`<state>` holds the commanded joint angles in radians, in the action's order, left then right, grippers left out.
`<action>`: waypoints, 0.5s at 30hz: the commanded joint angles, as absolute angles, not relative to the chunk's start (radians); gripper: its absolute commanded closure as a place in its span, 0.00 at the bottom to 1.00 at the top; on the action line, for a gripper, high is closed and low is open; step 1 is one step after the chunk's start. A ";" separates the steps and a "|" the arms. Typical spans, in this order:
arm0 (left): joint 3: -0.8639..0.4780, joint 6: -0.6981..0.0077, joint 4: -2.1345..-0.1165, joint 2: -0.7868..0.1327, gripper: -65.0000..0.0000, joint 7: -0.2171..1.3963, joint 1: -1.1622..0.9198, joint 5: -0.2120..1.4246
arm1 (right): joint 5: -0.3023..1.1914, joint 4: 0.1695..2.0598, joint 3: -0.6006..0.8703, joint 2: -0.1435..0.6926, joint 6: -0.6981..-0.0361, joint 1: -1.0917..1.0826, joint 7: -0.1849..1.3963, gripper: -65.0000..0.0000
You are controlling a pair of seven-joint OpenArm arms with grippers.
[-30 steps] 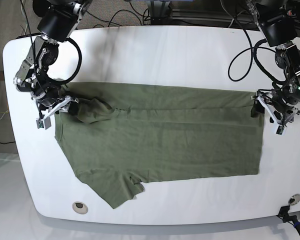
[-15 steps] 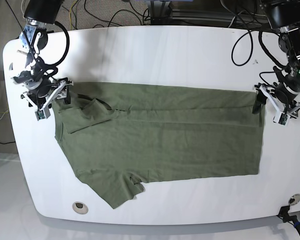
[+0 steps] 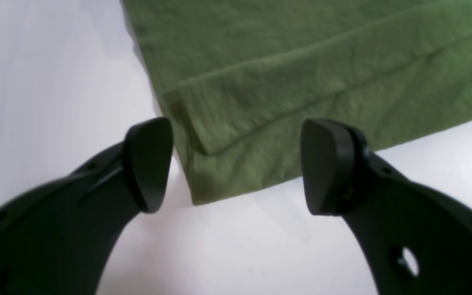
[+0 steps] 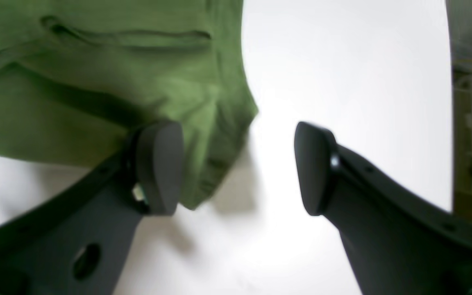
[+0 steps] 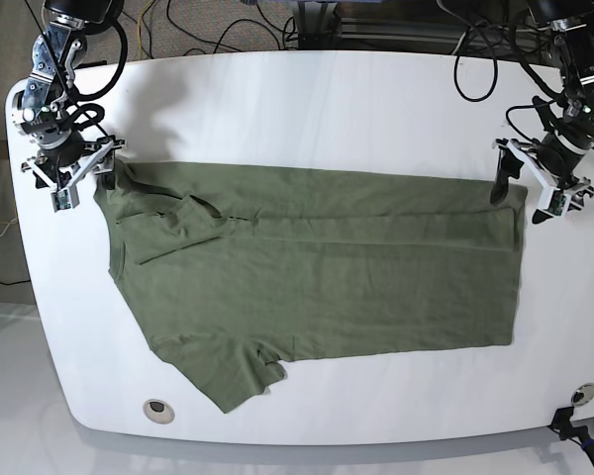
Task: Fold the T-shirt properly
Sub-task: 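Open both grippers to release the folded strip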
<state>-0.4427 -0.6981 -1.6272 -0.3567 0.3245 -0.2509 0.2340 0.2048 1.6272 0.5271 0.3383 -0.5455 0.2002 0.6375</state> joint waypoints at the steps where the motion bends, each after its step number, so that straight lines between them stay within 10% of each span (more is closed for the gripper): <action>1: -0.443 -0.698 -1.627 -0.357 0.30 0.325 -0.254 0.234 | 0.205 1.603 0.530 0.338 -0.545 0.196 0.636 0.37; 15: -0.443 -0.698 -1.623 -0.357 0.30 0.328 -0.259 0.232 | 0.205 1.520 0.552 0.268 -0.604 0.186 0.608 0.37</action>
<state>-0.4427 -0.6981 -1.6226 -0.3567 0.3276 -0.2585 0.2325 0.2048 1.5198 0.5516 0.2677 -0.6038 0.1864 0.6084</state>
